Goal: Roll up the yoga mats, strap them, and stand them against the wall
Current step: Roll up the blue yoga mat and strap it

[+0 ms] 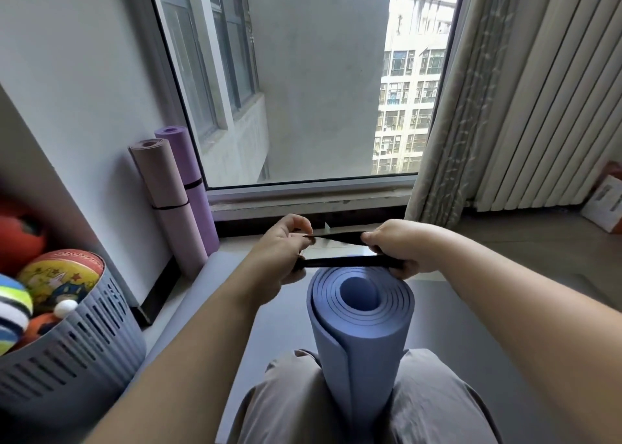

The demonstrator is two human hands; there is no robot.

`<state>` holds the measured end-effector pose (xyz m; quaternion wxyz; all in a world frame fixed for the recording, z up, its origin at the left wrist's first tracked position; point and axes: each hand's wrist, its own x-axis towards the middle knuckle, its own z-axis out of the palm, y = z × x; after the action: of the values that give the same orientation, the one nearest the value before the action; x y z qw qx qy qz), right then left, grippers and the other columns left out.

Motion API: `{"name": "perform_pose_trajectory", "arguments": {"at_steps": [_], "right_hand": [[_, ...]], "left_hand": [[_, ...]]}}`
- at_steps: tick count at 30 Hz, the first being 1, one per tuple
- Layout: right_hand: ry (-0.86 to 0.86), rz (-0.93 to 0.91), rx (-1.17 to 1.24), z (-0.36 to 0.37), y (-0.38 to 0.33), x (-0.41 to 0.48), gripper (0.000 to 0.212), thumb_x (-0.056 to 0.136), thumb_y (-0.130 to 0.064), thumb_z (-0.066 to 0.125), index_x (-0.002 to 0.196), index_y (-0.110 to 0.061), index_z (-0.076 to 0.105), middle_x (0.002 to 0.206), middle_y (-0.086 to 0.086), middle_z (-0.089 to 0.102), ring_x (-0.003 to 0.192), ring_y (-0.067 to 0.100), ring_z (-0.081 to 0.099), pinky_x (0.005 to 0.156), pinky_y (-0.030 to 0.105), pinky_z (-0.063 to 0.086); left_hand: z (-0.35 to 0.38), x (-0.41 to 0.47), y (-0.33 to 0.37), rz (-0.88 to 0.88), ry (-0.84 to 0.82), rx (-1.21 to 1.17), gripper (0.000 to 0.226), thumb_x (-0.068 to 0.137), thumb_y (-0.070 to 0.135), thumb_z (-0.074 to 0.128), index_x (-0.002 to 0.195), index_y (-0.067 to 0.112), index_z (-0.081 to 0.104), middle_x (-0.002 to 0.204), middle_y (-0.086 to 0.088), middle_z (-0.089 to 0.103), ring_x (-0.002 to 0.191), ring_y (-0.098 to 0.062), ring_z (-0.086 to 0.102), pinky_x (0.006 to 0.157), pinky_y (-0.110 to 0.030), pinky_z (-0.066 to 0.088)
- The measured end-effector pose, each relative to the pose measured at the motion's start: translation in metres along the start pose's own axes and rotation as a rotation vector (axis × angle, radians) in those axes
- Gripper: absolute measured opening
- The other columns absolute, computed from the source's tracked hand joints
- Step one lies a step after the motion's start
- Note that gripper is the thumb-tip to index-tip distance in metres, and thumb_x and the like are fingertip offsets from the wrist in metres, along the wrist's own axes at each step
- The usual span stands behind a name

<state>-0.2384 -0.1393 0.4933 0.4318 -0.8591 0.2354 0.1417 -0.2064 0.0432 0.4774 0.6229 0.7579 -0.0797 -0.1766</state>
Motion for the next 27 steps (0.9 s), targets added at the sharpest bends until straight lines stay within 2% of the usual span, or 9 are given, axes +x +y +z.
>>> {"name": "perform_pose_trajectory", "arguments": {"at_steps": [5, 9, 12, 14, 16, 18, 21, 24, 27], "right_hand": [[-0.083, 0.098, -0.073, -0.008, -0.003, 0.001, 0.031, 0.101, -0.023, 0.046, 0.073, -0.010, 0.045, 0.066, 0.007, 0.042, 0.052, 0.016, 0.040, 0.043, 0.020, 0.036], [-0.139, 0.153, -0.144, -0.012, -0.002, 0.004, 0.026, 0.098, -0.018, 0.048, 0.073, -0.011, 0.050, 0.067, 0.006, 0.046, 0.056, 0.015, 0.041, 0.042, 0.017, 0.035], [-0.158, 0.196, -0.176, -0.016, 0.012, 0.005, 0.019, 0.094, -0.012, 0.047, 0.075, -0.009, 0.050, 0.067, 0.008, 0.044, 0.053, 0.017, 0.038, 0.043, 0.017, 0.033], [-0.209, 0.216, -0.144, -0.016, 0.025, 0.004, 0.009, 0.093, -0.013, 0.045, 0.086, -0.010, 0.049, 0.069, 0.008, 0.043, 0.054, 0.017, 0.038, 0.043, 0.018, 0.034], [-0.255, 0.195, -0.026, -0.017, 0.037, 0.001, 0.003, 0.094, -0.013, 0.046, 0.092, -0.011, 0.047, 0.066, 0.006, 0.041, 0.051, 0.015, 0.039, 0.042, 0.018, 0.038], [-0.307, 0.161, 0.137, -0.020, 0.047, -0.003, 0.008, 0.095, -0.010, 0.044, 0.088, -0.012, 0.046, 0.061, 0.004, 0.034, 0.044, 0.012, 0.035, 0.042, 0.019, 0.041], [-0.382, 0.124, 0.379, -0.020, 0.060, -0.016, 0.019, 0.093, -0.002, 0.038, 0.080, -0.013, 0.046, 0.058, 0.001, 0.033, 0.036, 0.007, 0.031, 0.047, 0.022, 0.048], [-0.459, 0.094, 0.598, -0.015, 0.073, -0.031, 0.019, 0.084, 0.001, 0.039, 0.089, -0.014, 0.050, 0.061, -0.001, 0.040, 0.038, 0.006, 0.038, 0.052, 0.025, 0.051], [-0.511, 0.057, 0.818, -0.008, 0.089, -0.045, 0.036, 0.065, -0.002, 0.050, 0.100, -0.014, 0.052, 0.058, -0.001, 0.050, 0.041, 0.007, 0.048, 0.056, 0.026, 0.052]], "left_hand": [[-0.006, 0.010, -0.011, -0.084, -0.143, 0.343, 0.047, 0.095, -0.007, 0.034, 0.077, 0.020, 0.069, 0.075, -0.005, 0.051, 0.060, -0.014, 0.036, 0.052, -0.021, 0.034], [-0.010, 0.004, -0.015, -0.125, -0.286, 0.635, 0.035, 0.097, 0.003, 0.044, 0.109, 0.024, 0.070, 0.065, -0.001, 0.046, 0.053, -0.013, 0.034, 0.046, -0.018, 0.032], [-0.016, -0.010, -0.017, -0.150, -0.476, 0.715, 0.034, 0.096, 0.006, 0.048, 0.120, 0.026, 0.061, 0.076, -0.004, 0.049, 0.057, -0.013, 0.039, 0.051, -0.019, 0.037], [-0.017, -0.019, -0.019, -0.154, -0.589, 0.761, 0.039, 0.093, 0.001, 0.050, 0.125, 0.023, 0.052, 0.087, -0.007, 0.052, 0.060, -0.012, 0.042, 0.054, -0.021, 0.040], [-0.015, -0.027, -0.024, -0.175, -0.648, 0.774, 0.049, 0.090, -0.002, 0.056, 0.130, 0.026, 0.044, 0.100, -0.004, 0.055, 0.062, -0.009, 0.049, 0.056, -0.018, 0.046], [-0.013, -0.031, -0.026, -0.201, -0.648, 0.756, 0.060, 0.087, 0.000, 0.064, 0.131, 0.032, 0.038, 0.107, 0.004, 0.053, 0.069, -0.006, 0.058, 0.067, -0.020, 0.055], [-0.010, -0.037, -0.028, -0.217, -0.667, 0.752, 0.070, 0.084, 0.003, 0.070, 0.135, 0.032, 0.032, 0.112, 0.006, 0.050, 0.084, -0.010, 0.062, 0.082, -0.039, 0.058], [-0.005, -0.042, -0.032, -0.220, -0.690, 0.772, 0.071, 0.083, 0.008, 0.073, 0.138, 0.027, 0.032, 0.117, 0.001, 0.048, 0.084, -0.010, 0.062, 0.081, -0.046, 0.058], [0.000, -0.047, -0.039, -0.252, -0.700, 0.730, 0.079, 0.079, 0.017, 0.079, 0.143, 0.024, 0.034, 0.136, 0.001, 0.033, 0.095, -0.009, 0.060, 0.079, -0.045, 0.059]]}}
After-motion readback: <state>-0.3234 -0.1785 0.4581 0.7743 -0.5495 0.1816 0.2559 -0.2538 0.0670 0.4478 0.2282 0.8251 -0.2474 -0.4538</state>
